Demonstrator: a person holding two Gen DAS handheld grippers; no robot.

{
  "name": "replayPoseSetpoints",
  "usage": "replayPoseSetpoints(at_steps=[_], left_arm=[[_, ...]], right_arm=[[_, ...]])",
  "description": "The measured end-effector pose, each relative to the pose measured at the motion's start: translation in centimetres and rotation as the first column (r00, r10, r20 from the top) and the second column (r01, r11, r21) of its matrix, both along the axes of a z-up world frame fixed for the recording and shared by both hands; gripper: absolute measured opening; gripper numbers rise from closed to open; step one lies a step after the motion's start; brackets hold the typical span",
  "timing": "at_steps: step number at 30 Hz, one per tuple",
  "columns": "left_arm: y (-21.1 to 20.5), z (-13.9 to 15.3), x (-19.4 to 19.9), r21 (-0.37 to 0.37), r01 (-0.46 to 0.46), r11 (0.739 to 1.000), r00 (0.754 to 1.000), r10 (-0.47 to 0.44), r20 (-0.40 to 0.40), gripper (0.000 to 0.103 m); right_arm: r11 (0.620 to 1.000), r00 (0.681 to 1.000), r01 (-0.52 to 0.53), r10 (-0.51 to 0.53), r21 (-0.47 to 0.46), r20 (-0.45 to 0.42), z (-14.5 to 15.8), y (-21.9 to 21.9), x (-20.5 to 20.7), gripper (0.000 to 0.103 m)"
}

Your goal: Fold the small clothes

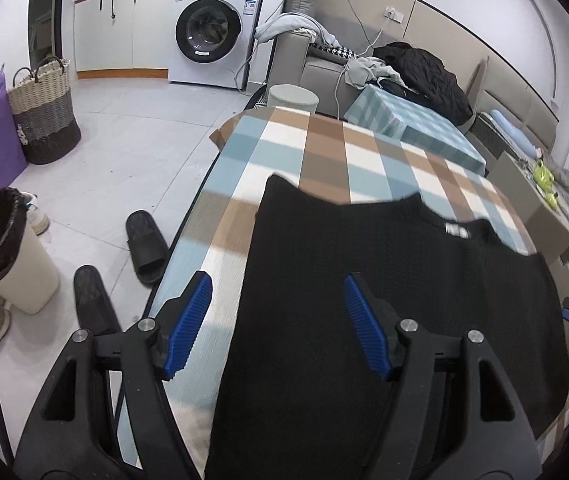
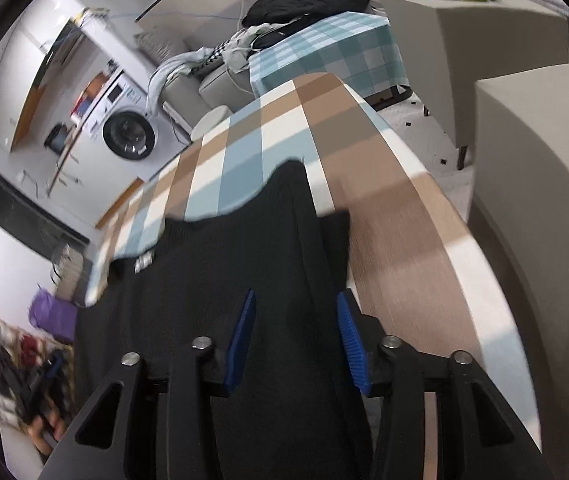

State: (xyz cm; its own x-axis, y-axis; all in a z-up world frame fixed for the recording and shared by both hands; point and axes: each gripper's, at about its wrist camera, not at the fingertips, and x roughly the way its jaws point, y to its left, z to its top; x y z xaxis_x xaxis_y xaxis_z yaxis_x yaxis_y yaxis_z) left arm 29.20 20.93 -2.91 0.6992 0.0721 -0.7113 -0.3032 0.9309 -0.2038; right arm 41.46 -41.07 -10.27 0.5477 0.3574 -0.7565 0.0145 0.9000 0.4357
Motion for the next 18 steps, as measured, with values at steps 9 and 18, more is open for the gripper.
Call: replayPoseSetpoints(at_steps=[9, 18], left_arm=[[-2.6, -0.2, -7.4, 0.004, 0.054, 0.999, 0.998, -0.055, 0.008, 0.075], [-6.8, -0.9, -13.3, 0.051, 0.140, 0.989, 0.990, -0.141, 0.012, 0.082]], right_arm=[[0.996, 0.995, -0.073, 0.078, -0.059, 0.070, 0.3, 0.8, -8.7, 0.071], [0.981, 0.970, -0.137, 0.162, -0.140, 0.182, 0.6, 2.4, -14.6, 0.083]])
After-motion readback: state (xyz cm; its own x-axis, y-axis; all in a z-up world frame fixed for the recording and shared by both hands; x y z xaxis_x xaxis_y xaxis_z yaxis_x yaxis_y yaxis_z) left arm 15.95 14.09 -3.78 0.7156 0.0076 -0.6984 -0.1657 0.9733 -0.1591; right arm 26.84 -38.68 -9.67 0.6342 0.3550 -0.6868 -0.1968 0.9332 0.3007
